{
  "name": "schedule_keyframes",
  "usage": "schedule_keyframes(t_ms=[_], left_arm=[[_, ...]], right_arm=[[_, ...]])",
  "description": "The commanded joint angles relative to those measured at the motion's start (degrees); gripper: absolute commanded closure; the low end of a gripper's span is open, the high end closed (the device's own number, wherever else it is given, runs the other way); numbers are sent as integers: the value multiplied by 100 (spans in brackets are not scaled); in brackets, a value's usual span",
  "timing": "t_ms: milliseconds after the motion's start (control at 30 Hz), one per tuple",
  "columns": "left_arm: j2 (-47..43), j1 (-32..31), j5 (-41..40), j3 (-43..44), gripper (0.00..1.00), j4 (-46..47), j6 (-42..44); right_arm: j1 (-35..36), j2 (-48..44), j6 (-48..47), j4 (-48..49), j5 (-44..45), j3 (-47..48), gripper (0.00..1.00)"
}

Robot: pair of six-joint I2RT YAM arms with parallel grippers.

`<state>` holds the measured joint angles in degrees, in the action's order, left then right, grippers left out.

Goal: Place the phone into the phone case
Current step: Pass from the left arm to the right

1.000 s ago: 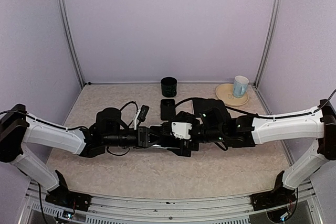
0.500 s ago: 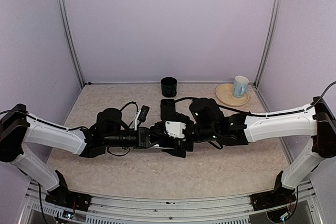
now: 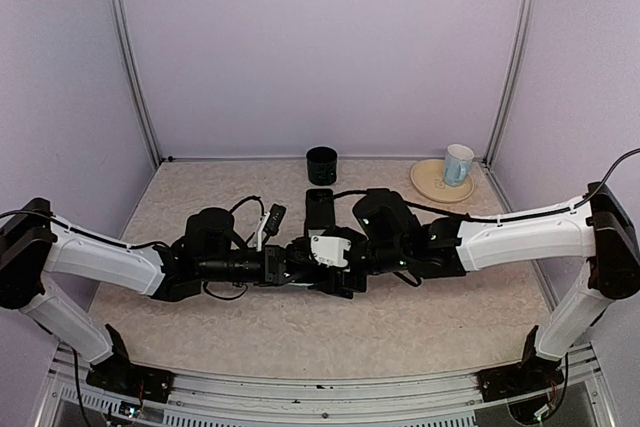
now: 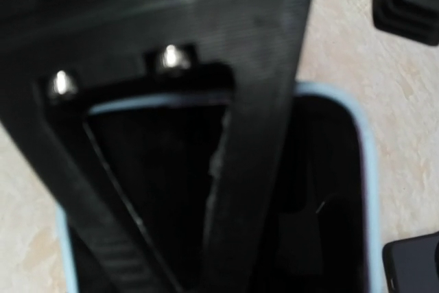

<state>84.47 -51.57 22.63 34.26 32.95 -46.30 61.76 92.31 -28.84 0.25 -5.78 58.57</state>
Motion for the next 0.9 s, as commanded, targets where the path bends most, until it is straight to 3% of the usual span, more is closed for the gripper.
schedule_keyframes(t_ms=[0, 167, 333, 567, 867], left_arm=[[-152, -4, -86, 204, 100, 426, 113], [-211, -1, -123, 187, 100, 424, 130], [-318, 7, -127, 116, 68, 485, 181], [-768, 16, -368, -275, 43, 860, 245], [-1481, -17, -1119, -729, 35, 1027, 375]], right_arm=[[56, 81, 154, -235, -11, 190, 39], [56, 96, 214, -201, 48, 192, 39], [56, 10, 458, -42, 321, 159, 40], [12, -161, 900, 438, 534, 71, 41], [-6, -232, 2072, 998, 1488, 77, 44]])
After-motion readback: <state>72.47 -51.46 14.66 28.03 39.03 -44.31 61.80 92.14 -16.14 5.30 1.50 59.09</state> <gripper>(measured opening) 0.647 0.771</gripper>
